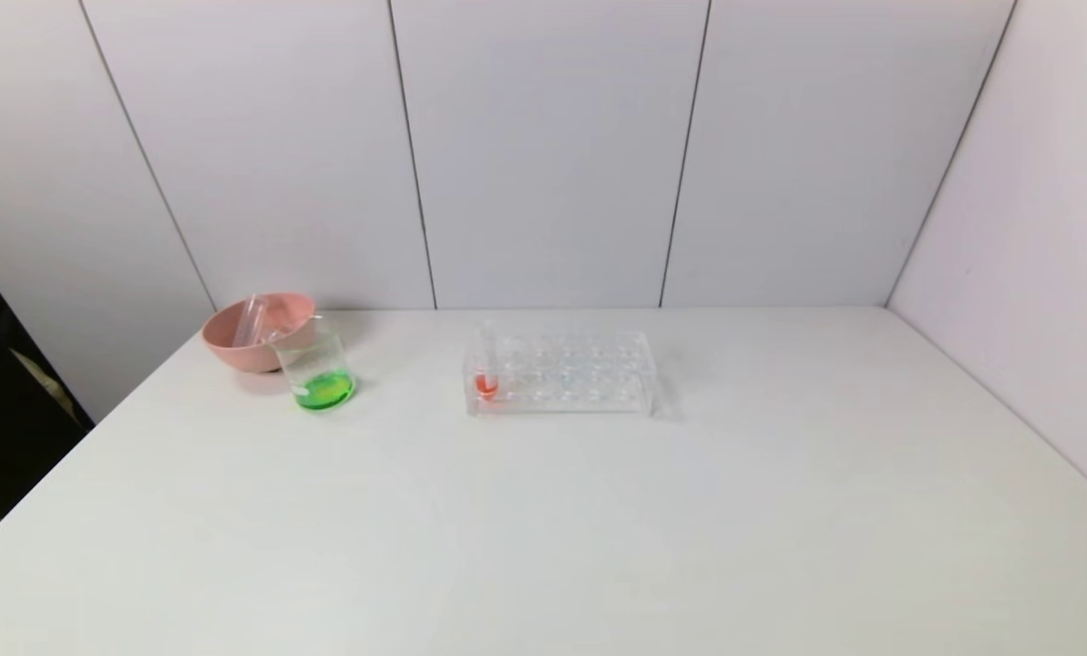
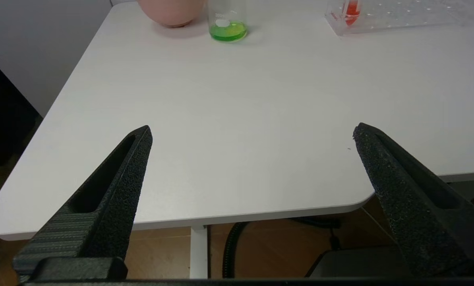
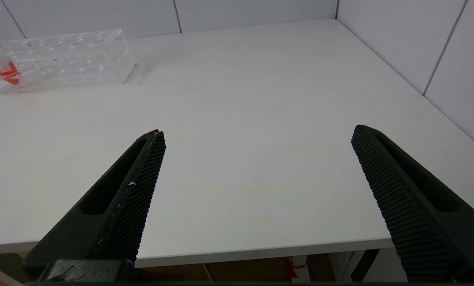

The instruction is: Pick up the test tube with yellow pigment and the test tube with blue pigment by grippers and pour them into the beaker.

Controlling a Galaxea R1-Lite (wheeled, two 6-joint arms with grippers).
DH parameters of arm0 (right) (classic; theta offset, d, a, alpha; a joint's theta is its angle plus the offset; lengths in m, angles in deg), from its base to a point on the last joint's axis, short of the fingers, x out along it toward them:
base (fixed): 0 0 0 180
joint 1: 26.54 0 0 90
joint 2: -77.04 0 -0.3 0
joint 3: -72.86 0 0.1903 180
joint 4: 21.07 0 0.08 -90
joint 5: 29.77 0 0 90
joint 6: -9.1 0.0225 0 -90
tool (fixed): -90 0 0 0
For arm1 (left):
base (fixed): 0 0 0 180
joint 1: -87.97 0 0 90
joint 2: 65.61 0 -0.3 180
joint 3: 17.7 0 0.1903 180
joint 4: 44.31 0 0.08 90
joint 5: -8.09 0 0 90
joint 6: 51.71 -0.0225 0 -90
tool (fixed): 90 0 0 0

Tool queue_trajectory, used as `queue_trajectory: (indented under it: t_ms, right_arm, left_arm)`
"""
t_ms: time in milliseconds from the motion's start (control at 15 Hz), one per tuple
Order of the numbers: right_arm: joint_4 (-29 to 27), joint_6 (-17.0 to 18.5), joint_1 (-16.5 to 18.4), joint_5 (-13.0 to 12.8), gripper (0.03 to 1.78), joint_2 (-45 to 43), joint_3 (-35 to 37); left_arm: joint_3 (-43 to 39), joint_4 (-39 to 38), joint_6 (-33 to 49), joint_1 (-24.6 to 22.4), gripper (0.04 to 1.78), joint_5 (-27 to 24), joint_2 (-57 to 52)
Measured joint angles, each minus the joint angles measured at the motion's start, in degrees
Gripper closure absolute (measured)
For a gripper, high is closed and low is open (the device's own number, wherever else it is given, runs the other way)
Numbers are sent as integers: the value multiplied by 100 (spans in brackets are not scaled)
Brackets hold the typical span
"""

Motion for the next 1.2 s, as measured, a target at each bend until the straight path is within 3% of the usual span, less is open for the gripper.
queue_trajectory:
  t_ms: [333, 733, 1200]
  right_arm:
    - [2, 0, 0, 2, 10, 0, 0]
    - [0, 0, 0, 0, 10, 0, 0]
    - [0, -11, 0, 0, 10, 0, 0]
  left_arm:
    - [-1334, -1440, 96, 11, 6, 382, -240]
    - [-1447, -1481, 625, 13, 6, 495, -258]
    - [-1449, -1481, 650, 11, 6, 497, -258]
